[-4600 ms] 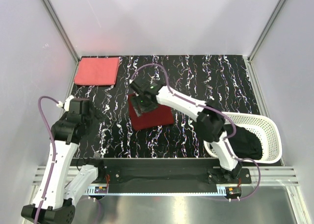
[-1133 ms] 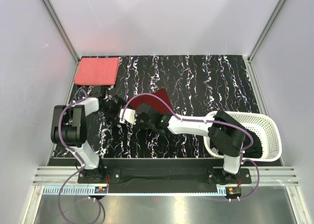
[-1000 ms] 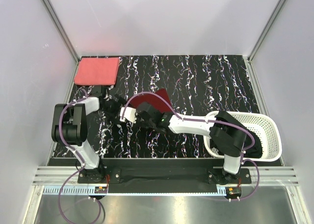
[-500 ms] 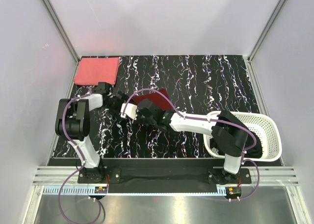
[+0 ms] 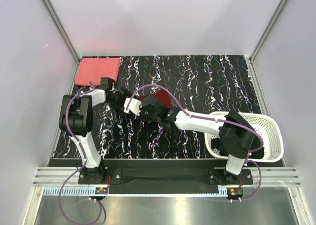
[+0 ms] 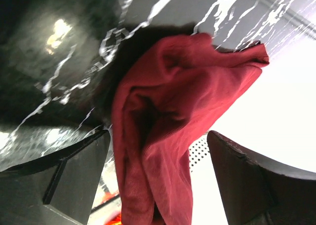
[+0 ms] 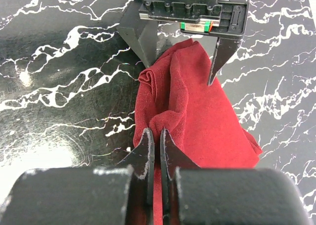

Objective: Fold and stack the t-shirts
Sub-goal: Neatly place the folded tshirt to the corner

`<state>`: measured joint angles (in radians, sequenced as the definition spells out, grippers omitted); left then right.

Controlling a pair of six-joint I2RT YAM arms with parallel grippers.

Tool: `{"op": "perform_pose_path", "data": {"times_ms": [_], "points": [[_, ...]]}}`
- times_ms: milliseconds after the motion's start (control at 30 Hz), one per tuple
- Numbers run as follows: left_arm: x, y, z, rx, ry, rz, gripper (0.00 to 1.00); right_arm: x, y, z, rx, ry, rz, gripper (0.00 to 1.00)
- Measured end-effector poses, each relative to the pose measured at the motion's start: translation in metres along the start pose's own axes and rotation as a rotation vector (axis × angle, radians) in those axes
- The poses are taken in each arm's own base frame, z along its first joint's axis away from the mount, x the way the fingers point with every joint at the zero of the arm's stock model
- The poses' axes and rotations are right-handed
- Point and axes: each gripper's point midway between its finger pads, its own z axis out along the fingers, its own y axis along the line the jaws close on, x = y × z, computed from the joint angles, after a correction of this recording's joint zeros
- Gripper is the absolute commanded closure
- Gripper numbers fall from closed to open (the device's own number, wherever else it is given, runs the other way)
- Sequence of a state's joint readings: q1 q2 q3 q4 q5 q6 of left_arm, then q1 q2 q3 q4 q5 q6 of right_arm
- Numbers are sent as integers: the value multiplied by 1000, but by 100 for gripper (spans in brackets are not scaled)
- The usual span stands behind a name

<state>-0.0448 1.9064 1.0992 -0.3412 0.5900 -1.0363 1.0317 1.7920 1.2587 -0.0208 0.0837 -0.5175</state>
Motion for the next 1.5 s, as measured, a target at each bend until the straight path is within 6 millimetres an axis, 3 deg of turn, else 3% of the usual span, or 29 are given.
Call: {"op": "perform_pose_path", "data": {"times_ms": [200,333,433,500,533,567,633,667,833,933,1033,1133,1233,1333,1500], "points": [[-3,-8,7,17,-27,78,21,-3,-3,-3,1,-12,20,100],[-8,-12,12,31,-56,122,35,-4,-1,-3,-9,-17,39,100],[-13,-11,15,40,-83,150,55,-4,0,-3,-12,-17,58,100],[-16,-6,17,34,-104,172,80,-4,1,-3,-12,-17,72,100],[-18,-3,19,29,-114,185,97,-4,1,-3,-12,-17,79,90],[-18,-1,20,28,-115,187,100,-4,2,-3,-13,-17,89,80],[-20,-4,20,40,-125,226,100,-1,4,-3,-16,-5,119,60],[-20,-5,20,43,-127,245,100,0,5,-4,-19,5,131,33],[-33,-10,16,-3,-198,390,100,14,5,-24,-2,100,248,0],[-44,-16,6,-36,-247,483,100,13,-3,-57,18,145,331,0],[-54,-34,-10,-51,-295,594,100,-2,-20,-100,65,136,433,0],[-69,-65,-29,-46,-361,713,100,-12,-31,-144,110,109,518,0],[-85,-99,-53,-44,-452,843,100,-10,-32,-173,132,95,567,0],[-99,-128,-77,-58,-546,951,100,6,-24,-188,133,116,599,0],[-125,-173,-110,-101,-671,1079,100,34,-8,-184,124,190,618,0]]}}
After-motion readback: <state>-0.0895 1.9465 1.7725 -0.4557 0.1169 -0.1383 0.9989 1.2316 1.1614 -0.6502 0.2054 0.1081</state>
